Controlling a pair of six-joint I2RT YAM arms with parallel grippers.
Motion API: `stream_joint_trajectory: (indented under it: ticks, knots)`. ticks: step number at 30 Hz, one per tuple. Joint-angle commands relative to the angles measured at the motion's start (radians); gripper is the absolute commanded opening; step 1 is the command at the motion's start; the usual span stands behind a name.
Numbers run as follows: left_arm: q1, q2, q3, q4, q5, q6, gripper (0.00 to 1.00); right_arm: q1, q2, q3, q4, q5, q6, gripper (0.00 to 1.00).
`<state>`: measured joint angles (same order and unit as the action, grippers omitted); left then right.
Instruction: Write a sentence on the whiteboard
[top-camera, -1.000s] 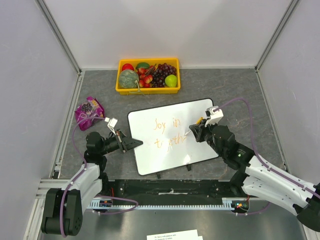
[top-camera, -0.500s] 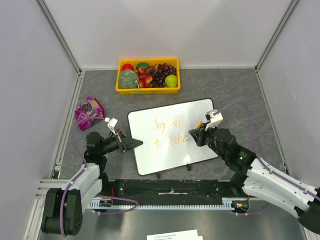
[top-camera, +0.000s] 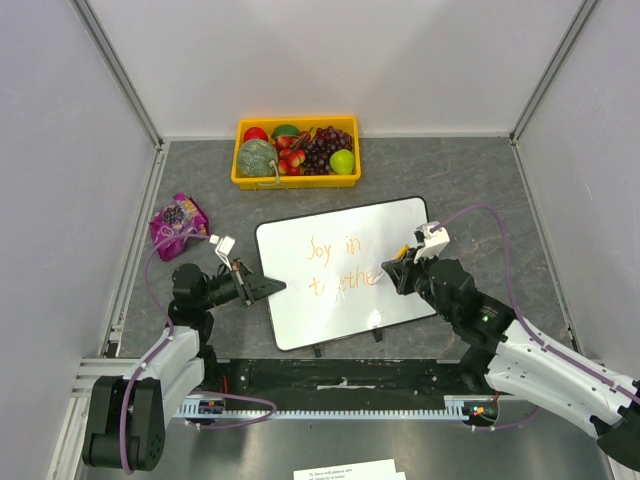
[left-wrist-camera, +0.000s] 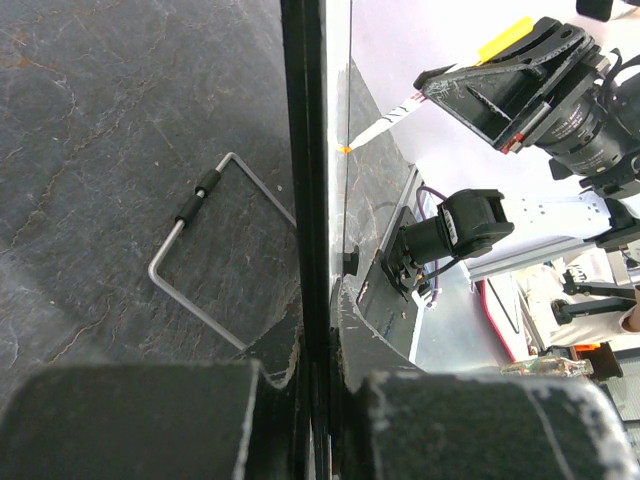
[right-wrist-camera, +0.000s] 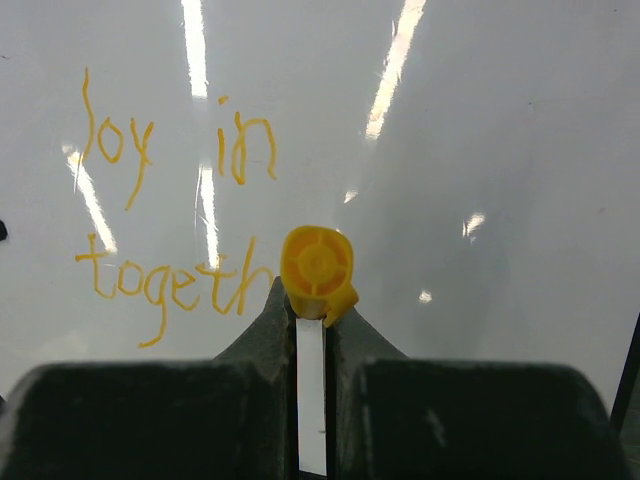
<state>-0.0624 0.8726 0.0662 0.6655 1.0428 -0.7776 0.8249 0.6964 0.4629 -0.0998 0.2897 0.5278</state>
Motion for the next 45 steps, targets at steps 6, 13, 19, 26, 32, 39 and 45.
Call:
stream_joint_trajectory:
  ticks: [6,13,19,26,32,39,45]
  knots:
    - [-0.001,0.005,-0.02,0.02,0.005,0.097,0.02,-0.004,-0.015,0.094,-0.046,0.103,-0.051,0.0]
    - [-0.002,0.005,-0.02,0.02,0.003,0.097,0.02,-0.004,-0.012,0.138,-0.023,0.108,-0.069,0.0]
    - [-0.001,0.005,-0.02,0.02,0.003,0.097,0.02,-0.004,0.009,0.143,-0.005,0.098,-0.069,0.0]
    - [-0.001,0.005,-0.02,0.02,0.005,0.097,0.02,-0.004,0.005,0.135,-0.005,0.088,-0.068,0.0]
    - [-0.001,0.006,-0.02,0.02,0.005,0.097,0.02,-0.004,0.005,0.134,-0.005,0.082,-0.068,0.0]
    - [-0.002,0.006,-0.02,0.02,0.005,0.097,0.02,-0.006,0.003,0.129,-0.006,0.066,-0.072,0.0]
    - [-0.001,0.005,-0.022,0.02,0.005,0.097,0.02,-0.006,-0.001,0.123,-0.006,0.049,-0.072,0.0]
